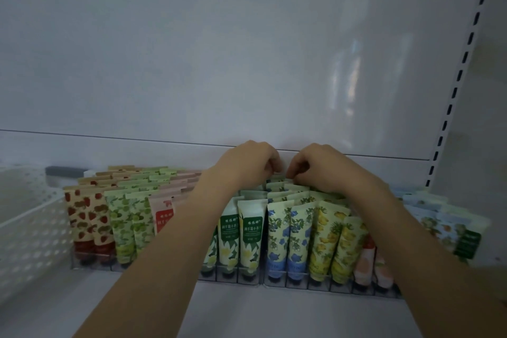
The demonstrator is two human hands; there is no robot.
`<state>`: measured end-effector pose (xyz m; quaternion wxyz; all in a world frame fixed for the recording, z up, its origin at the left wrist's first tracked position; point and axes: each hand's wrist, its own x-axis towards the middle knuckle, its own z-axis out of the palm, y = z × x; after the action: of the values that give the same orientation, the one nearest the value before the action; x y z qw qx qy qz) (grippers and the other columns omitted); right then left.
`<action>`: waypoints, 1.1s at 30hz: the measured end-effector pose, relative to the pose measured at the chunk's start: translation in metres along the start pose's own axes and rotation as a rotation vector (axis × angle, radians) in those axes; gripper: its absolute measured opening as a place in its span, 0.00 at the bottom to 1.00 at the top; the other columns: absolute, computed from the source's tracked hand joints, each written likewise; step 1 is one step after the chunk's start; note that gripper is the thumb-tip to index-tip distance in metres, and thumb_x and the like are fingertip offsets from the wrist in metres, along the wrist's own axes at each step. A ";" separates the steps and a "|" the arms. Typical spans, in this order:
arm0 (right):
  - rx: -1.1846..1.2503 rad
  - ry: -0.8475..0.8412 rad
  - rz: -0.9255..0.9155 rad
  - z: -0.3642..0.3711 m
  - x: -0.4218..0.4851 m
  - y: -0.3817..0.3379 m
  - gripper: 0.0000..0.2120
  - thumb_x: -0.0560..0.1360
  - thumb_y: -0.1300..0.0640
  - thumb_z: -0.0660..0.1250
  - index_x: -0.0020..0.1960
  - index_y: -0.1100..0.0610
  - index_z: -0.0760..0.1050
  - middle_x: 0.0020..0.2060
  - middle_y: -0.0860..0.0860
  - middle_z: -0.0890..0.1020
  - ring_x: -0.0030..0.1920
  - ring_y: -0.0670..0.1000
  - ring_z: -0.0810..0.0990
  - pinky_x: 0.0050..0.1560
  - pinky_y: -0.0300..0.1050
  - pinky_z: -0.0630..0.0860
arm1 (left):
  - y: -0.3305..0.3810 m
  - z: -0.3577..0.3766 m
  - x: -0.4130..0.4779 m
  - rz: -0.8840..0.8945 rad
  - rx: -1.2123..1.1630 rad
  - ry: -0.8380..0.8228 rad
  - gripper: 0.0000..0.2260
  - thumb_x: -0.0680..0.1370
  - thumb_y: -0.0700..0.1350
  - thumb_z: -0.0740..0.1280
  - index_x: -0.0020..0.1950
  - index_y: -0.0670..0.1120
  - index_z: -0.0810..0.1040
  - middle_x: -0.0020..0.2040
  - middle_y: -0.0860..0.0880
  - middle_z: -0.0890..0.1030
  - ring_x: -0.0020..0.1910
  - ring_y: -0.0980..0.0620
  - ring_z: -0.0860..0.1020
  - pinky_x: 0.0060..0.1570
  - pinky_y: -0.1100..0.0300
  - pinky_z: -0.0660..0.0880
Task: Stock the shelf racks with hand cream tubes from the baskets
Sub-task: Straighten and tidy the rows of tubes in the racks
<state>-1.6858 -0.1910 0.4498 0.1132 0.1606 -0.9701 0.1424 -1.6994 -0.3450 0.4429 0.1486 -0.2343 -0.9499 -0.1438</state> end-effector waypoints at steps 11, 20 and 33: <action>-0.035 0.028 -0.028 0.002 -0.001 -0.003 0.10 0.74 0.61 0.64 0.48 0.50 0.82 0.49 0.48 0.82 0.48 0.49 0.79 0.52 0.47 0.77 | -0.006 -0.006 -0.003 -0.113 0.051 -0.004 0.08 0.75 0.39 0.62 0.48 0.52 0.76 0.53 0.49 0.80 0.54 0.49 0.76 0.55 0.52 0.74; -0.001 0.071 -0.076 0.010 0.000 -0.015 0.11 0.75 0.58 0.62 0.53 0.52 0.81 0.48 0.51 0.83 0.47 0.51 0.79 0.50 0.48 0.76 | -0.005 -0.004 -0.003 -0.131 0.042 -0.009 0.12 0.75 0.38 0.62 0.48 0.53 0.79 0.53 0.50 0.81 0.54 0.49 0.77 0.53 0.53 0.75; 0.149 0.002 -0.097 -0.002 0.000 -0.010 0.11 0.76 0.60 0.61 0.53 0.52 0.80 0.46 0.45 0.79 0.47 0.45 0.76 0.46 0.37 0.71 | -0.008 -0.003 -0.003 -0.078 -0.024 -0.023 0.14 0.75 0.36 0.60 0.51 0.50 0.81 0.52 0.50 0.82 0.53 0.49 0.78 0.55 0.51 0.75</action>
<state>-1.6823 -0.1996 0.4543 0.1084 0.2153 -0.9478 0.2088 -1.7003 -0.3537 0.4429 0.1292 -0.2005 -0.9581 -0.1583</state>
